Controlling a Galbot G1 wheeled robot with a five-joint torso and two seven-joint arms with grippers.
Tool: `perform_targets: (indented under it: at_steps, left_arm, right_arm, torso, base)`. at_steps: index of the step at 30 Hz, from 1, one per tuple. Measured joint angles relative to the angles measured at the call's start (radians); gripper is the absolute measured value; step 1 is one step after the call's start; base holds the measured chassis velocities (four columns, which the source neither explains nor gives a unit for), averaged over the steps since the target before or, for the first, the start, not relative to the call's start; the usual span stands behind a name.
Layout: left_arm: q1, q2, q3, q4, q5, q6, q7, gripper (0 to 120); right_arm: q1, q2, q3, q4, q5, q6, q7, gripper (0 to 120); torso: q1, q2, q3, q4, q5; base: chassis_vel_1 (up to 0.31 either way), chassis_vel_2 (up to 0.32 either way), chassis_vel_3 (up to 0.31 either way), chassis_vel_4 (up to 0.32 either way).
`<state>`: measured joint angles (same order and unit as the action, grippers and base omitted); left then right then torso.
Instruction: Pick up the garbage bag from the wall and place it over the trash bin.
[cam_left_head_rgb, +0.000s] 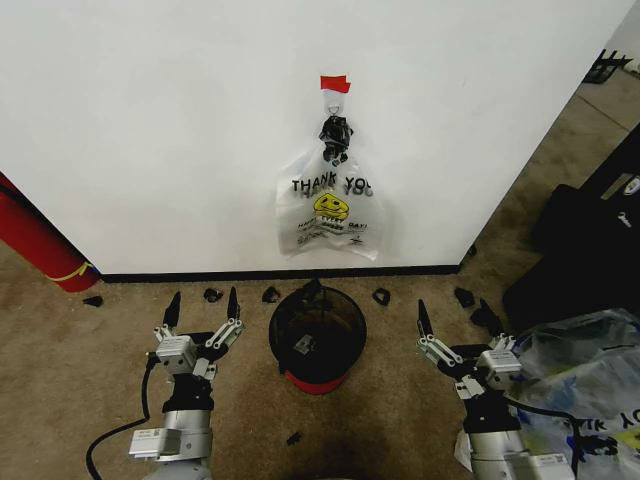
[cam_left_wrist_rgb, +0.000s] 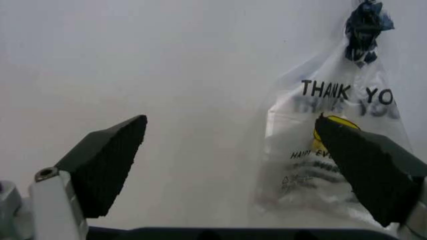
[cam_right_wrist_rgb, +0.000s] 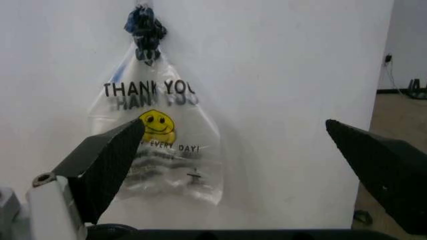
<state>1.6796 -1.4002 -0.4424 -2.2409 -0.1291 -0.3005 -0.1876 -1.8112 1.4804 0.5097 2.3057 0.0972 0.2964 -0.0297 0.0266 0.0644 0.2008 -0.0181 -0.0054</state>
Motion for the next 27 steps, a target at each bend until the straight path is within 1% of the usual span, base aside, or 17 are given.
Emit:
perform_targets:
  at_steps: [5,7,8,10,12,16,18,19,23,25,26,27]
  left_arm:
    - [0.0,0.003,0.002,0.0,-0.002,0.004,0.0,100]
    - [0.001,0.004,0.002,0.004,-0.002,0.004,0.0,100]
    - [0.001,0.004,0.002,0.004,-0.002,0.004,0.0,100]
    - [0.001,0.004,0.002,0.006,-0.003,0.004,0.001,100]
    - [0.0,0.004,0.0,0.009,-0.005,0.005,0.001,100]
    - [-0.004,0.005,-0.005,0.013,-0.013,0.013,0.0,100]
    - [-0.004,0.004,-0.006,0.013,-0.013,0.014,0.0,100]
    - [-0.003,0.003,-0.006,0.013,-0.013,0.016,0.0,100]
    - [-0.006,0.007,-0.004,0.01,-0.014,0.026,0.0,100]
    - [-0.007,0.008,-0.004,0.012,-0.014,0.026,0.0,100]
    - [-0.006,0.01,-0.004,0.015,-0.016,0.028,0.0,100]
    - [-0.006,0.01,-0.004,0.016,-0.016,0.028,0.0,100]
  right_arm:
    - [0.028,-0.022,0.001,-0.022,0.037,-0.015,-0.009,100]
    - [0.049,-0.041,0.001,-0.034,0.116,-0.033,-0.029,100]
    - [0.049,-0.041,0.001,-0.034,0.116,-0.033,-0.029,100]
    - [0.062,-0.057,0.0,-0.045,0.178,-0.039,-0.056,100]
    - [0.09,-0.083,-0.001,-0.069,0.281,-0.044,-0.112,100]
    - [0.195,-0.153,0.003,-0.134,0.481,-0.069,-0.2,100]
    - [0.214,-0.165,0.003,-0.143,0.509,-0.077,-0.208,100]
    - [0.248,-0.187,0.004,-0.161,0.553,-0.09,-0.221,100]
    - [0.348,-0.254,0.007,-0.222,0.653,-0.133,-0.259,100]
    - [0.355,-0.257,0.006,-0.226,0.657,-0.136,-0.26,100]
    - [0.397,-0.275,-0.004,-0.255,0.673,-0.152,-0.265,100]
    - [0.402,-0.276,-0.006,-0.259,0.675,-0.154,-0.265,100]
  torso:
    - [0.0,0.0,0.0,0.0,0.0]
    - [0.0,0.0,0.0,0.0,0.0002]
    - [0.0,0.0,0.0,0.0,0.0002]
    - [0.0,0.0,0.0,-0.0001,0.0]
    - [0.0,0.0,0.0,-0.0001,0.0001]
    - [0.0,0.0,0.0,0.0,0.0003]
    - [0.0,0.0,0.0,0.0002,0.0003]
    - [0.0,0.0,0.0,0.0003,0.0001]
    - [0.0,0.0,0.0,0.0001,0.0001]
    - [0.0,0.0,0.0,-0.0003,0.0001]
    - [0.0,0.0,0.0,-0.0003,0.0001]
    - [0.0,0.0,0.0,-0.0002,0.0002]
  base:
    - [0.0,0.0,0.0,0.0]
    - [0.0,0.0,0.0,0.0]
    - [0.0,0.0,0.0,0.0]
    - [0.0,0.0,0.0,0.0]
    - [0.0,0.0,0.0,0.0]
    - [0.0,0.0,0.0,0.0]
    - [0.0,0.0,0.0,0.0]
    - [0.0,0.0,0.0,0.0]
    - [0.0,0.0,0.0,0.0]
    - [0.0,0.0,0.0,0.0]
    - [0.0,0.0,0.0,0.0]
    - [0.0,0.0,0.0,0.0]
